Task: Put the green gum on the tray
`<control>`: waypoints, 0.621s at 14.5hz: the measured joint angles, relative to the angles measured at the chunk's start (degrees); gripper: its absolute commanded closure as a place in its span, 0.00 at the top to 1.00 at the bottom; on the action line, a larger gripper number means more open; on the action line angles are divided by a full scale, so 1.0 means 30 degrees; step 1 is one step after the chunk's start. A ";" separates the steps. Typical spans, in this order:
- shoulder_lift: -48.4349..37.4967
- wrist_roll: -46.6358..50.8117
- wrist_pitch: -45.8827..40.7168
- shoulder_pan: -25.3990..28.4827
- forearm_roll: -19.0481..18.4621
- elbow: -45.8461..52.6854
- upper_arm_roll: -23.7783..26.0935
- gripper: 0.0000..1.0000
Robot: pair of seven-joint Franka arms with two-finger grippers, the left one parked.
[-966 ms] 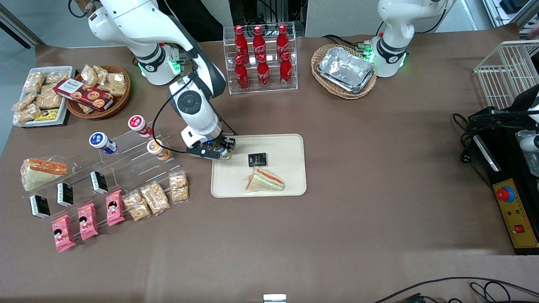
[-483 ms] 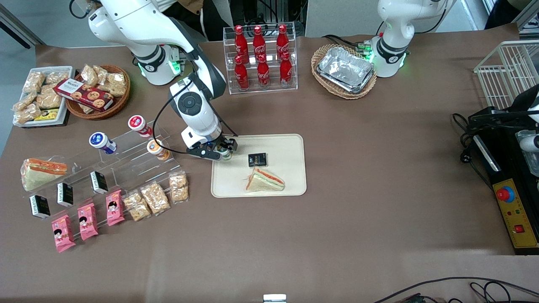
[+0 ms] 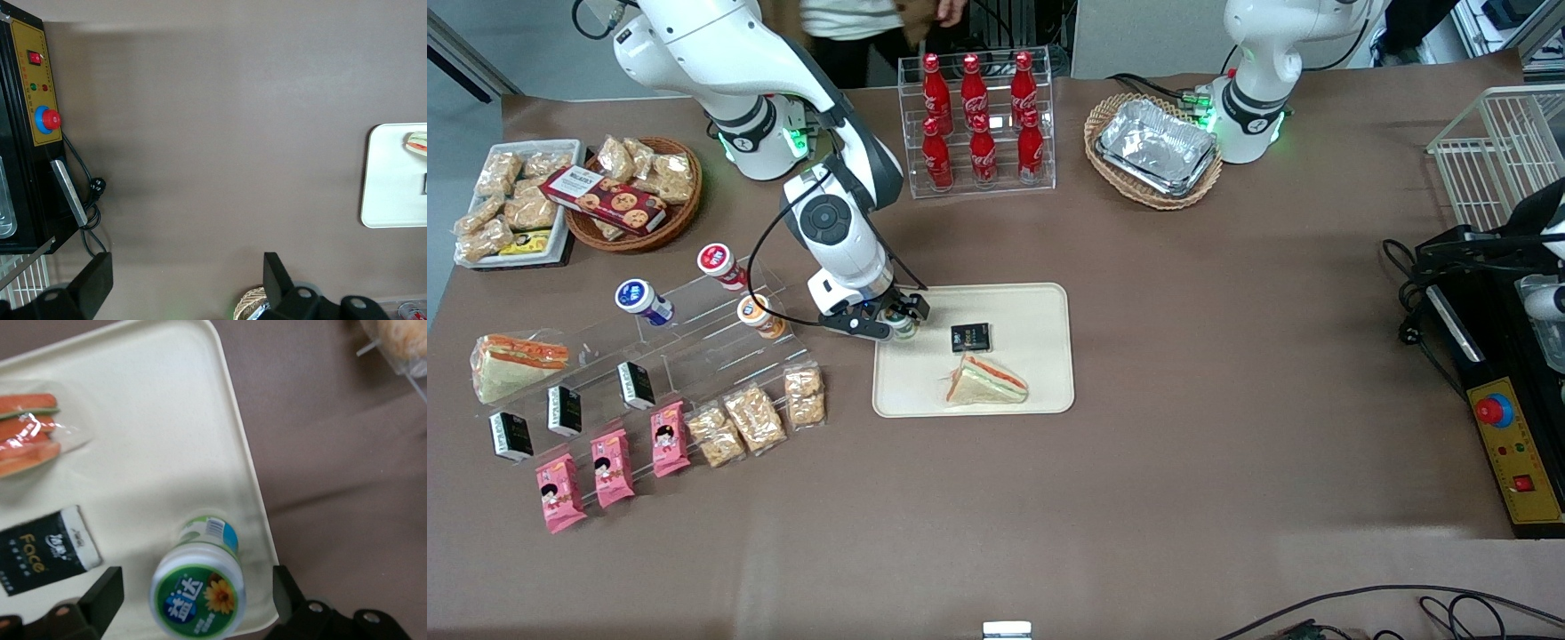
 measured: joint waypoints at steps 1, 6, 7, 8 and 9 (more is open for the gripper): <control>-0.0159 0.0000 -0.0240 -0.0059 0.0001 0.0155 -0.0028 0.99; -0.2388 -0.0071 -0.8162 -0.0732 0.0002 0.4221 -0.0131 1.00; -0.2825 -0.0070 -0.9871 -0.0787 0.0003 0.5438 -0.0133 1.00; -0.3162 -0.0070 -1.1438 -0.0845 0.0004 0.6670 -0.0134 1.00; -0.3361 -0.0070 -1.2856 -0.0896 0.0006 0.7902 -0.0134 1.00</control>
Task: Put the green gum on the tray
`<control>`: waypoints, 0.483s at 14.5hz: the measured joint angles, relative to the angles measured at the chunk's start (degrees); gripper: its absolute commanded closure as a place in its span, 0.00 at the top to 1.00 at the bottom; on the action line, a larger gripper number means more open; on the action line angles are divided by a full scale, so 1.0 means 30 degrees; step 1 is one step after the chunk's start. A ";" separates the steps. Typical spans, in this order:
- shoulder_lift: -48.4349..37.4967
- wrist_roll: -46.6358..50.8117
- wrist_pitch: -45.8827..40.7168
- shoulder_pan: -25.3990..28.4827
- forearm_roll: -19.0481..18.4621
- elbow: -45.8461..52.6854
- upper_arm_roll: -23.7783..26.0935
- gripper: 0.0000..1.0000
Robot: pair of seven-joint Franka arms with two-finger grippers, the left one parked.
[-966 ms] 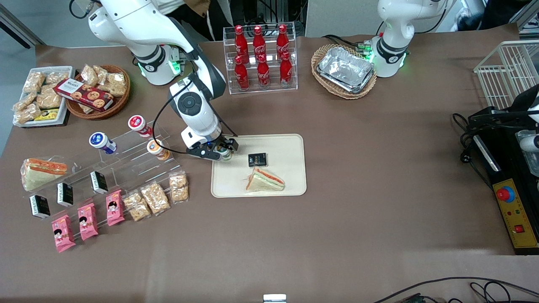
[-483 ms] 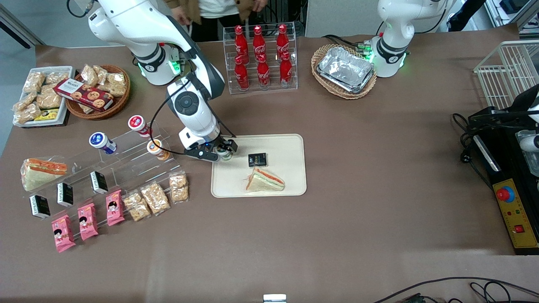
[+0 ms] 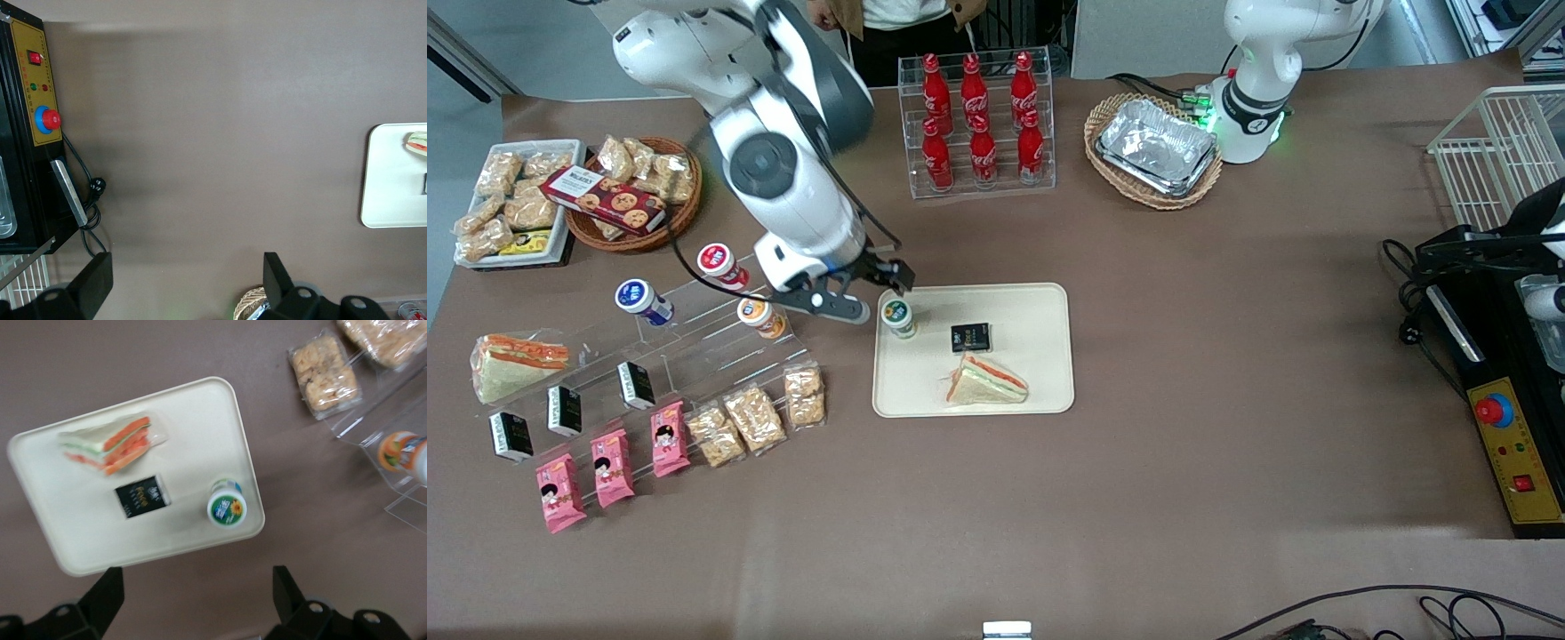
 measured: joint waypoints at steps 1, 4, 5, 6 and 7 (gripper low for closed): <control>-0.0115 -0.0001 -0.1382 -0.0041 0.0000 0.1281 -0.0002 1.00; -0.0193 -0.0025 -0.4664 -0.0551 -0.0001 0.4697 -0.0029 1.00; -0.0238 -0.0235 -0.5376 -0.0872 -0.0004 0.5477 -0.0047 1.00; -0.0341 -0.0862 -0.5809 -0.1252 -0.0142 0.6050 -0.0057 1.00; -0.0510 -0.1845 -0.6016 -0.1770 -0.0501 0.6421 -0.0029 1.00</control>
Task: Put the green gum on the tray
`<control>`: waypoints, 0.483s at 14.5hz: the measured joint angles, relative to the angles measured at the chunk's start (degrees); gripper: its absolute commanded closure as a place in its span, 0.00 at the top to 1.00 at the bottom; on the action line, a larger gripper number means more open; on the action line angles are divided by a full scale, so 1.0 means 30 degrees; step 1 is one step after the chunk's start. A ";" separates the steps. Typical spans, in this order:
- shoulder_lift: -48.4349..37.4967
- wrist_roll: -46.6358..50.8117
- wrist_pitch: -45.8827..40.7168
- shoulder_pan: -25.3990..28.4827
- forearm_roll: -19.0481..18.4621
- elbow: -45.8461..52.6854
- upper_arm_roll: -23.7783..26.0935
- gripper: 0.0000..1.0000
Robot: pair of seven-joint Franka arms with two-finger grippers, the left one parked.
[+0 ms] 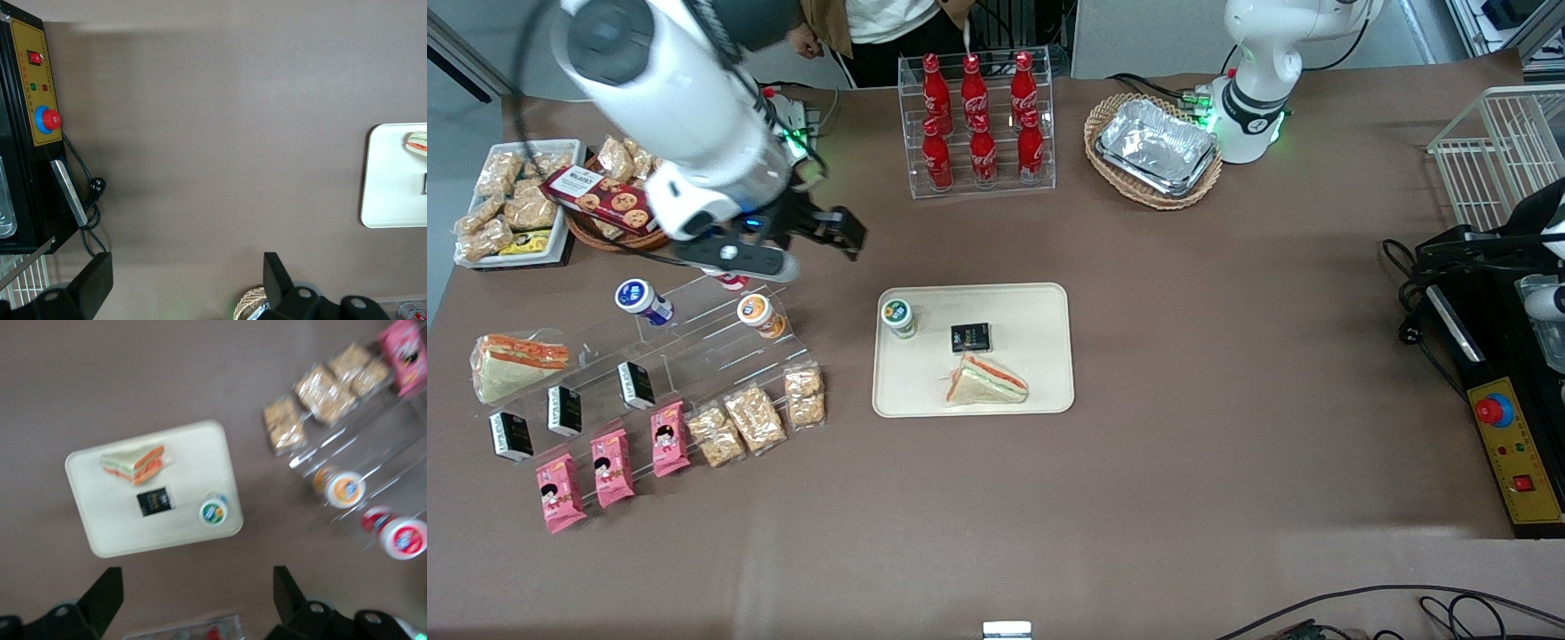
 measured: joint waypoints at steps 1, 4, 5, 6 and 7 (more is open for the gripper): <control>-0.0243 -0.1431 -0.0084 -0.0771 -0.0469 0.0213 0.0131 1.00; -0.1090 -0.6524 -0.0364 -0.4878 -0.1309 0.0348 0.1575 1.00; -0.1254 -0.8310 -0.0518 -0.6274 -0.1349 0.0344 0.1918 1.00; -0.1322 -0.9922 -0.0672 -0.7279 -0.1363 0.0342 0.1955 1.00; -0.1324 -1.1203 -0.0736 -0.7974 -0.1376 0.0336 0.1796 1.00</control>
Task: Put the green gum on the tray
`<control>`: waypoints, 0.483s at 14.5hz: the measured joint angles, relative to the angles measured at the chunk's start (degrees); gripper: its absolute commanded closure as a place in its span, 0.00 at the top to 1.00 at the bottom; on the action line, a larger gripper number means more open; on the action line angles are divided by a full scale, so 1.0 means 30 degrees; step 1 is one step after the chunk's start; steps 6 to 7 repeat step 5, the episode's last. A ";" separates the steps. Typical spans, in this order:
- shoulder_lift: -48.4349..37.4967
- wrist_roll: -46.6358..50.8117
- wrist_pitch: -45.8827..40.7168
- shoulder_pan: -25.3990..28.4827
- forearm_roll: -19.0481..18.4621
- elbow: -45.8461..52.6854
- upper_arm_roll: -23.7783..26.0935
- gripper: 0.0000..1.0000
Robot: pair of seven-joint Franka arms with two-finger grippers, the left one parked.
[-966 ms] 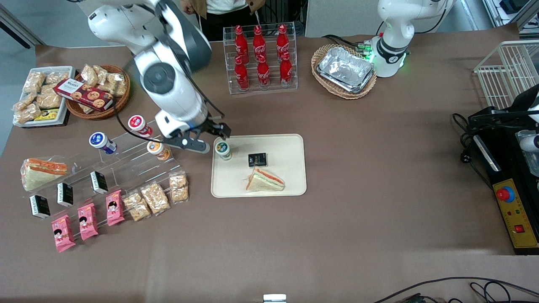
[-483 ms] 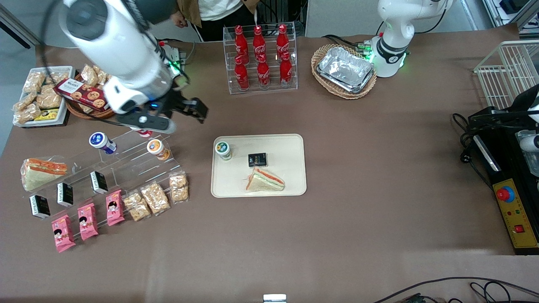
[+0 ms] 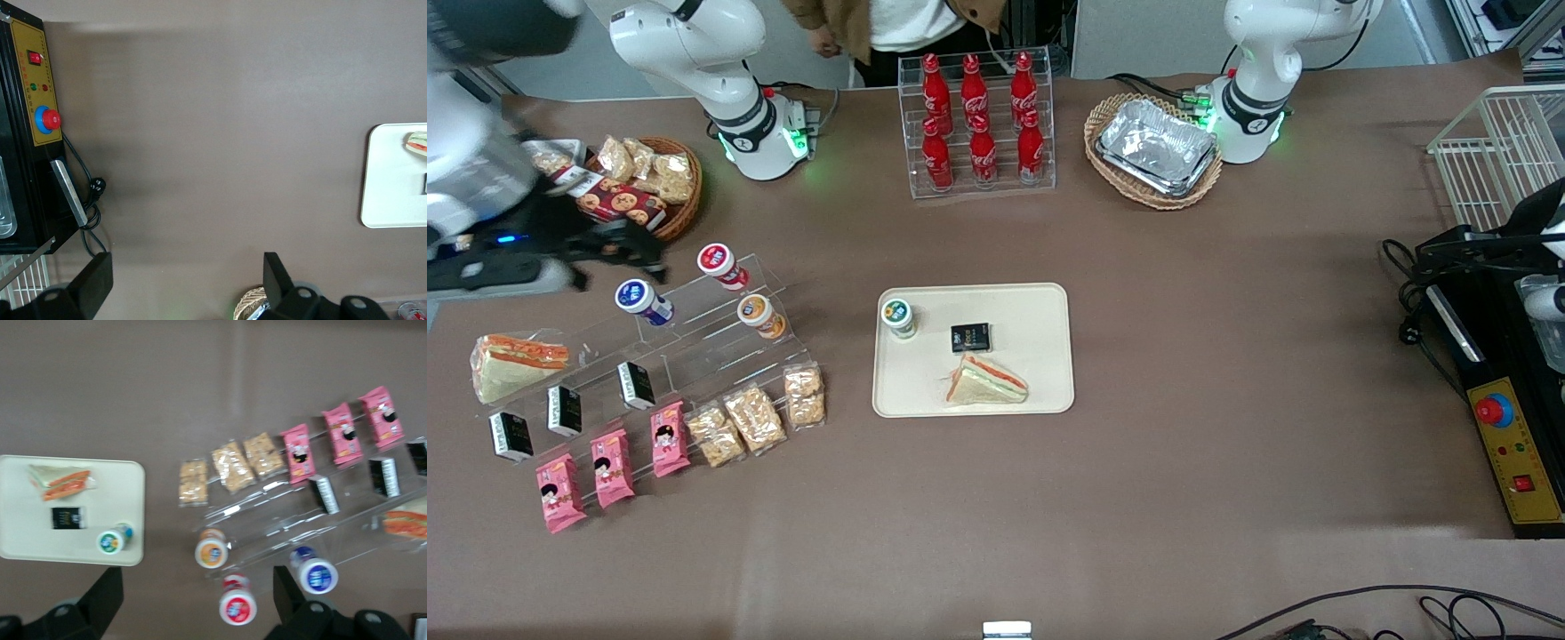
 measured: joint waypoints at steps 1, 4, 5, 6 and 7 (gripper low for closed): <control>0.0020 -0.0966 -0.0006 -0.0416 -0.0007 -0.0027 -0.0382 1.00; 0.0094 -0.2424 -0.0006 -0.1374 -0.0031 -0.0084 -0.1458 1.00; 0.0150 -0.2642 -0.0006 -0.1789 -0.0032 -0.0099 -0.1550 1.00; 0.0150 -0.2642 -0.0006 -0.1789 -0.0032 -0.0099 -0.1550 1.00; 0.0150 -0.2642 -0.0006 -0.1789 -0.0032 -0.0099 -0.1550 1.00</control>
